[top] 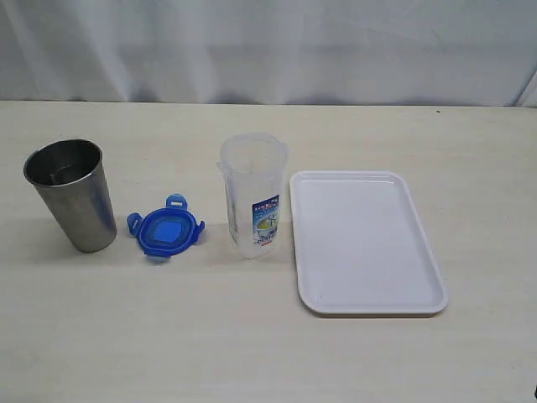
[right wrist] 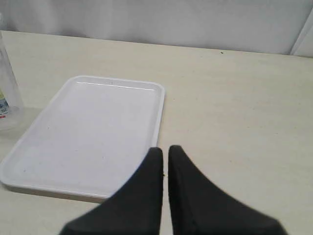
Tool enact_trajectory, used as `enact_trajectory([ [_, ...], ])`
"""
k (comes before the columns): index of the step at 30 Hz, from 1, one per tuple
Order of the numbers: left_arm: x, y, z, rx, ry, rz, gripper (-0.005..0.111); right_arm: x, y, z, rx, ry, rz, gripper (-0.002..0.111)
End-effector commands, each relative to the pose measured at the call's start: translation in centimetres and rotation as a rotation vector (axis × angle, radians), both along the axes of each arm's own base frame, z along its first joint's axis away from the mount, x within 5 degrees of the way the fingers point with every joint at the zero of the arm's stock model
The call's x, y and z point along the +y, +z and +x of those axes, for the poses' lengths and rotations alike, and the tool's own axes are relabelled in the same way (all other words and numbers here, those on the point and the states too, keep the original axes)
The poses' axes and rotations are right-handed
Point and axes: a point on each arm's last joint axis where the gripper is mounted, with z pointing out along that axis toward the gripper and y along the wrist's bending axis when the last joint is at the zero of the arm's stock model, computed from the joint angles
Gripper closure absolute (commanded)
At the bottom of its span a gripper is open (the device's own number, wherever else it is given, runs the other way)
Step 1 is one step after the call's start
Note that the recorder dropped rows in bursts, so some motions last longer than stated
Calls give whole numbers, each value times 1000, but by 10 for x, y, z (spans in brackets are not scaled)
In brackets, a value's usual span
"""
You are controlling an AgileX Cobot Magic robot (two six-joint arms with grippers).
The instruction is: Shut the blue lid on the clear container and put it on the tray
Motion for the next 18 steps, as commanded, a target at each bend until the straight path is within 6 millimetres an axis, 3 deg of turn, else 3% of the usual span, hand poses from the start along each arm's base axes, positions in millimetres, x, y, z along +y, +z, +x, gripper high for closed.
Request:
enact_trajectory([
  [1,0,11,1,-126,-6,4,107,0,0,0,-9,-5,6,104],
  [8,-2,39,-1,-438,-20,-91,107,0,0,0,-9,-5,6,104],
  [15,-2,54,-6,-600,-74,-447,107,0,0,0,-9,-5,6,104],
  [18,-3,62,-10,-687,-104,-480,107,0,0,0,-9,-5,6,104],
])
